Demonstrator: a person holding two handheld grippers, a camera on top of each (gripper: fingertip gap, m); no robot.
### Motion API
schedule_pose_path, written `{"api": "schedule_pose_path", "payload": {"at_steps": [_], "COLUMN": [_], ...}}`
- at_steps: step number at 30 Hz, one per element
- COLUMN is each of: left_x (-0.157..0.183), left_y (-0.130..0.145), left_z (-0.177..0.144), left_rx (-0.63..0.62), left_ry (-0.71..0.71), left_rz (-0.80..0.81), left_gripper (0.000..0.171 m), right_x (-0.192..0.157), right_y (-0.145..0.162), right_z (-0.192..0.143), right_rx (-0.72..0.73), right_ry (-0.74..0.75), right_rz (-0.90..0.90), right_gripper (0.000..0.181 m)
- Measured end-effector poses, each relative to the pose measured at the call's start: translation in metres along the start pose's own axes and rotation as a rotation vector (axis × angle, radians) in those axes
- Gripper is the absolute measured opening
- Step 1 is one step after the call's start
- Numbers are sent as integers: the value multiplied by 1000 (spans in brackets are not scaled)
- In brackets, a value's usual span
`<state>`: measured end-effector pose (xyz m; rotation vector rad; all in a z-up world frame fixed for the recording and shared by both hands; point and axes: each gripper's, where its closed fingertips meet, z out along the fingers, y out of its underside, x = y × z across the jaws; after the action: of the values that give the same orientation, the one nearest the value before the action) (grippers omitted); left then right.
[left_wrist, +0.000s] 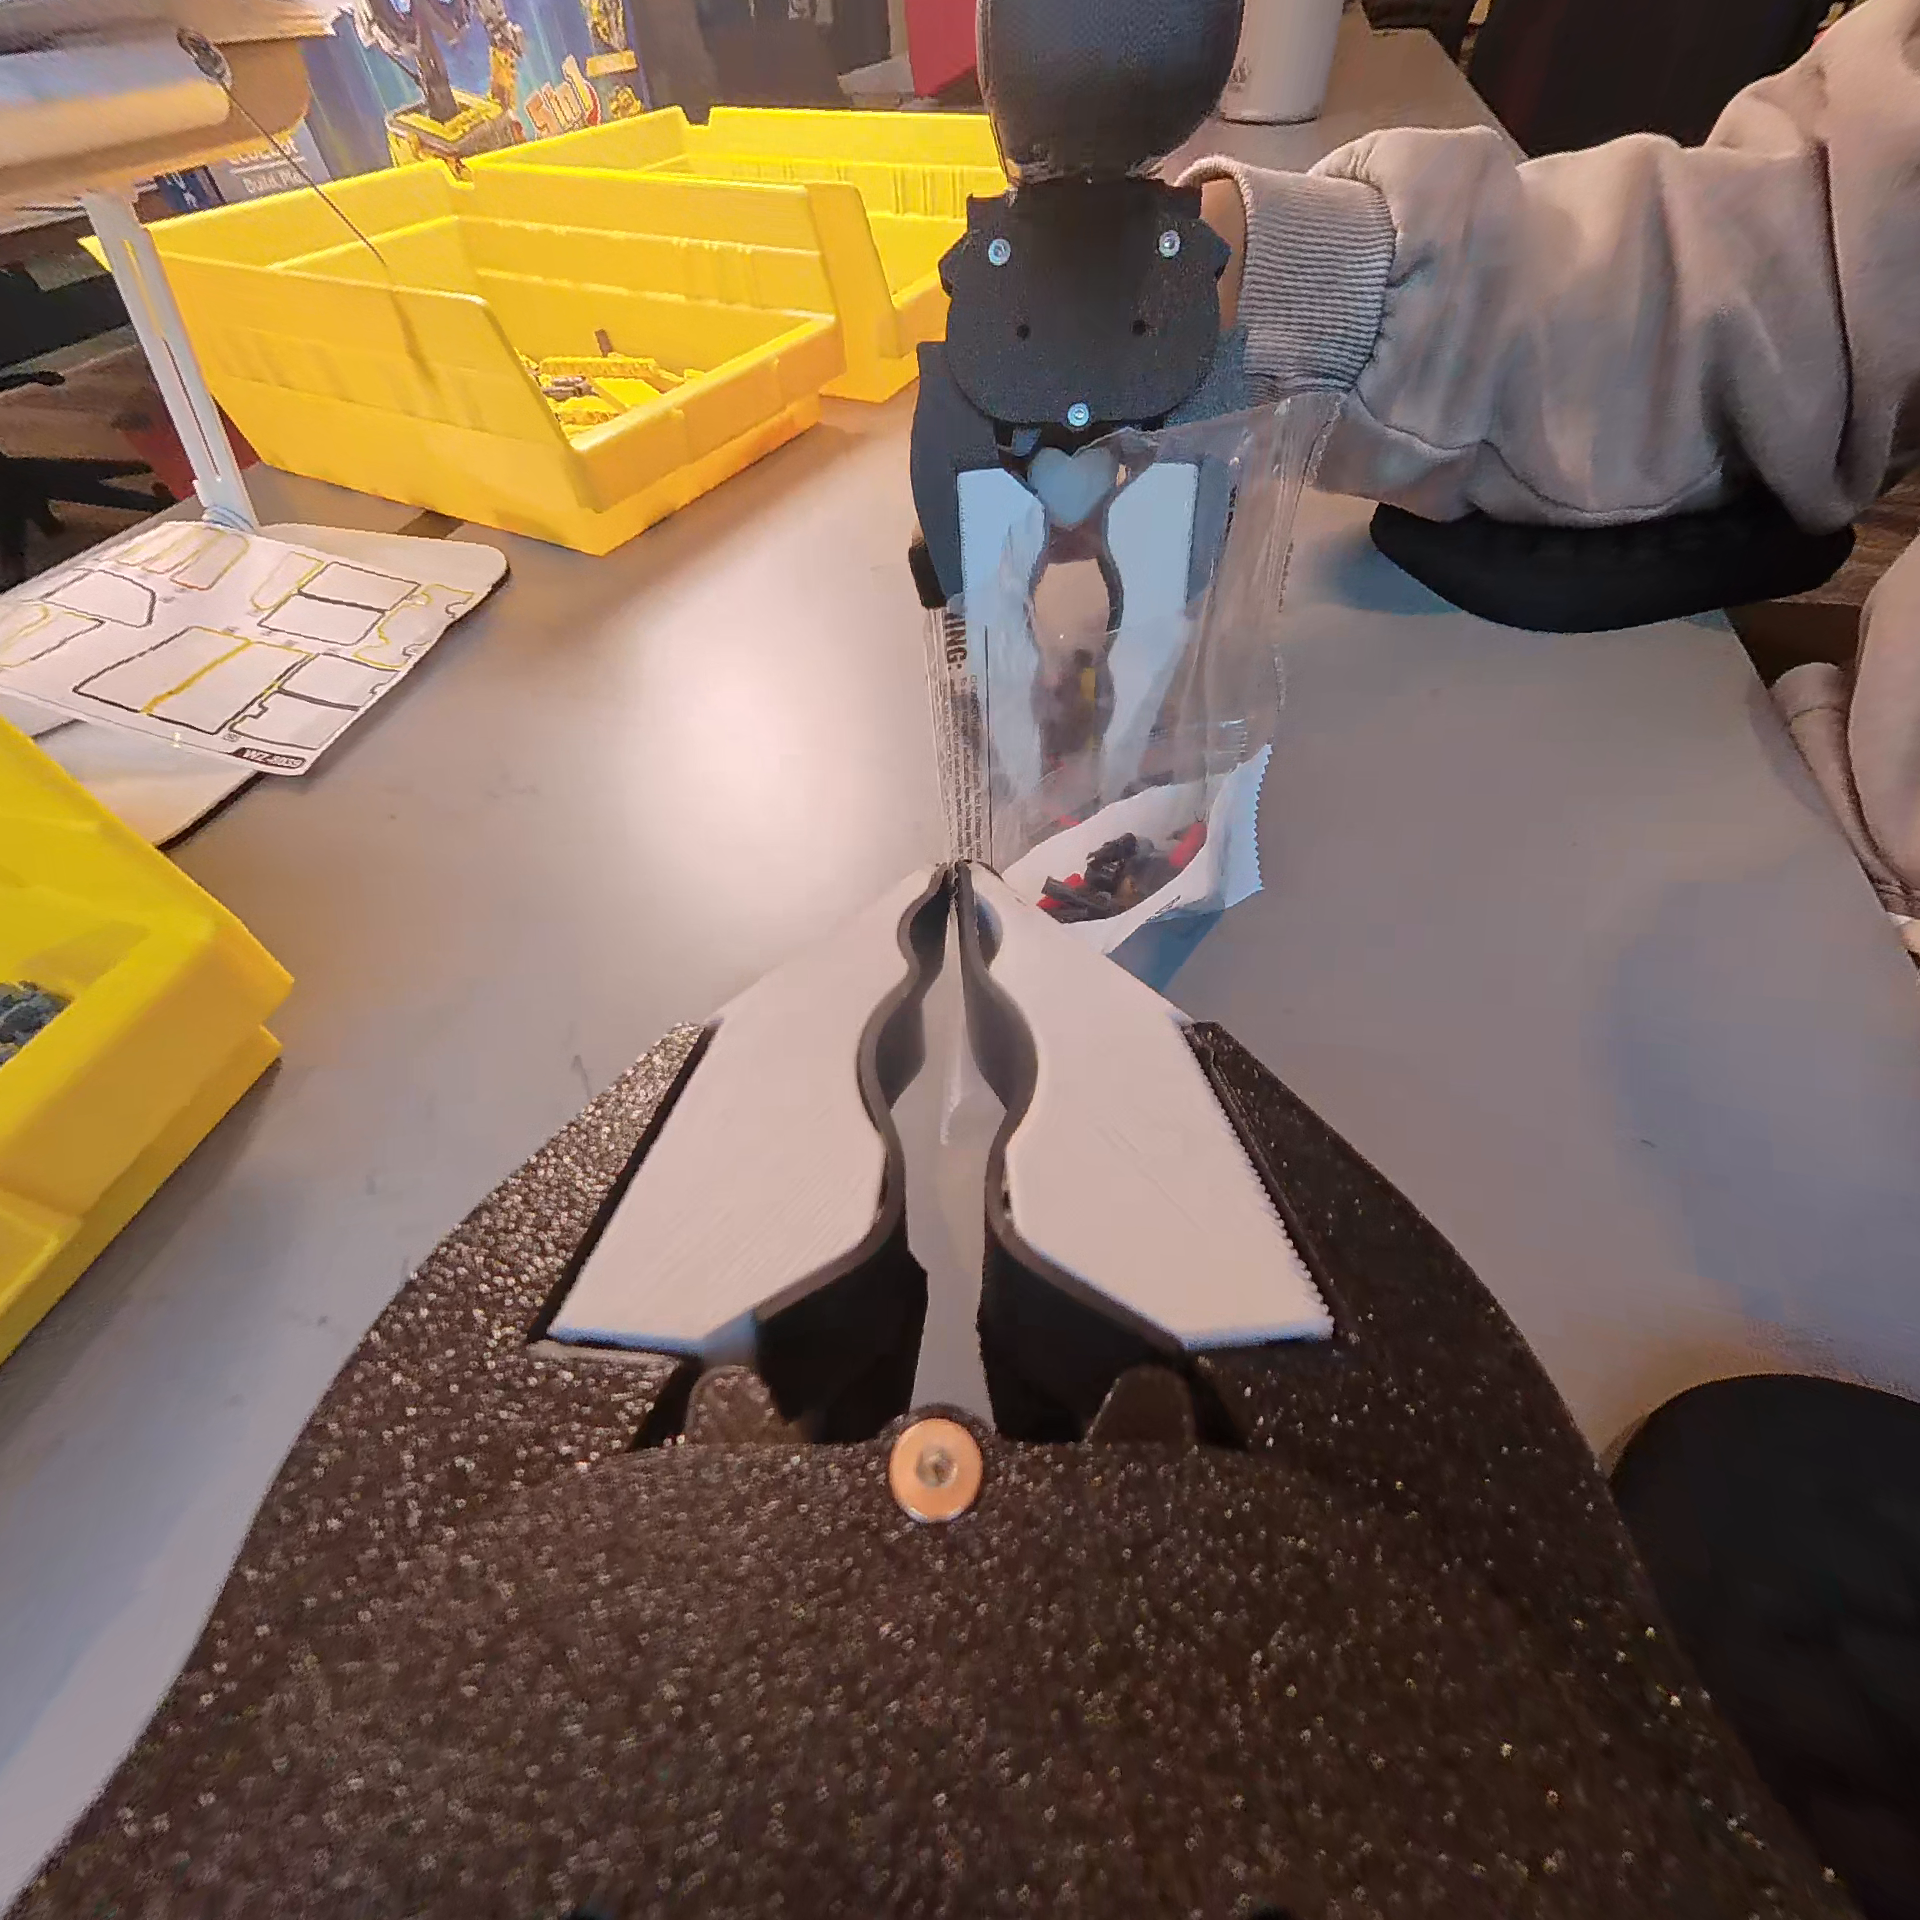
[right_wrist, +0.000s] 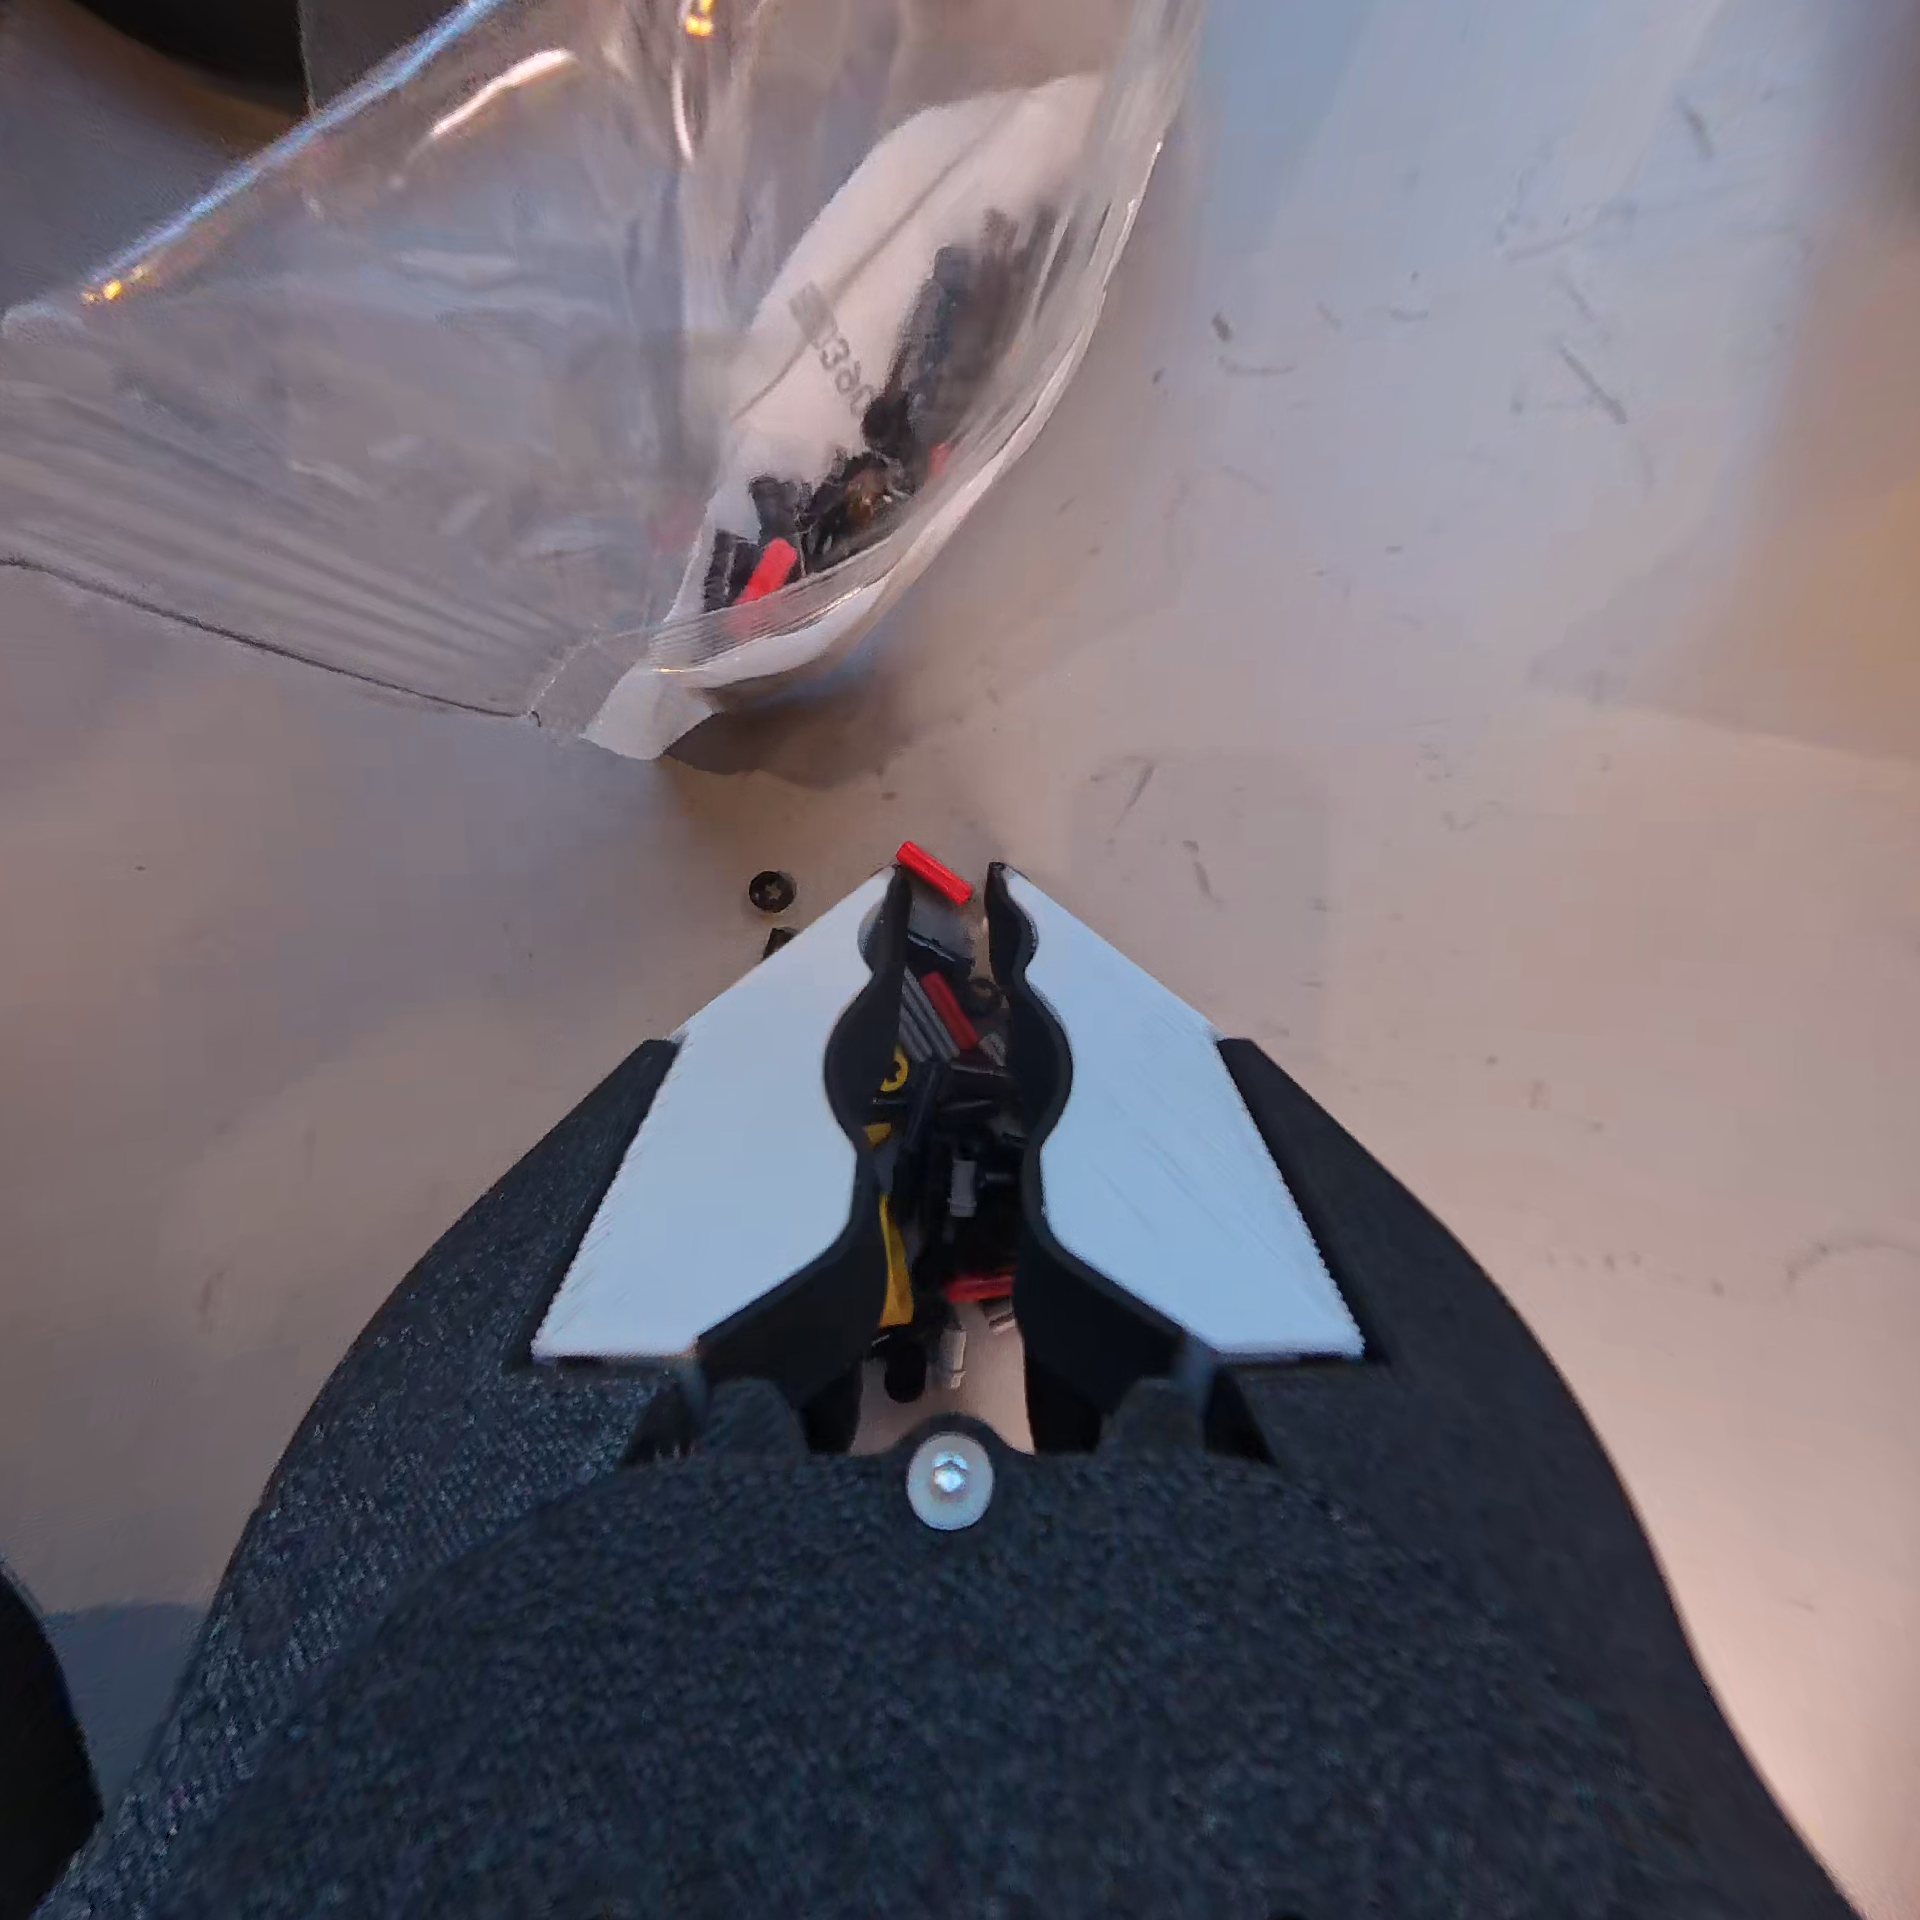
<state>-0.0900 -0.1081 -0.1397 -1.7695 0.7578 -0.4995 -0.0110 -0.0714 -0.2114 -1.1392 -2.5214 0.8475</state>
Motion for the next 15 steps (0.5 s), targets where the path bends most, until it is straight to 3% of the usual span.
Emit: {"api": "schedule_pose_path", "payload": {"at_steps": [2, 5, 9, 12, 15], "left_x": [-1, -1, -3, -5, -7], "left_y": [0, 2, 7, 7, 5], "left_z": [0, 2, 8, 11, 12], "left_rx": [0, -17, -62, -69, -62], "left_ry": [-8, -13, -40, -57, -70], "left_rz": [-1, 4, 23, 35, 45], "left_gripper": [0, 0, 0, 0, 0], "right_x": [-1, 1, 26, 25, 19], "right_y": [0, -4, -54, -96, -102], "right_z": [0, -6, -76, -128, -108], "right_rx": [-3, 37, 370, 602, 504], "right_ry": [-4, -2, 146, 223, 256], "right_rz": [-4, -7, 37, 40, -1], "right_gripper": [4, 3, 3, 4, 4]}}
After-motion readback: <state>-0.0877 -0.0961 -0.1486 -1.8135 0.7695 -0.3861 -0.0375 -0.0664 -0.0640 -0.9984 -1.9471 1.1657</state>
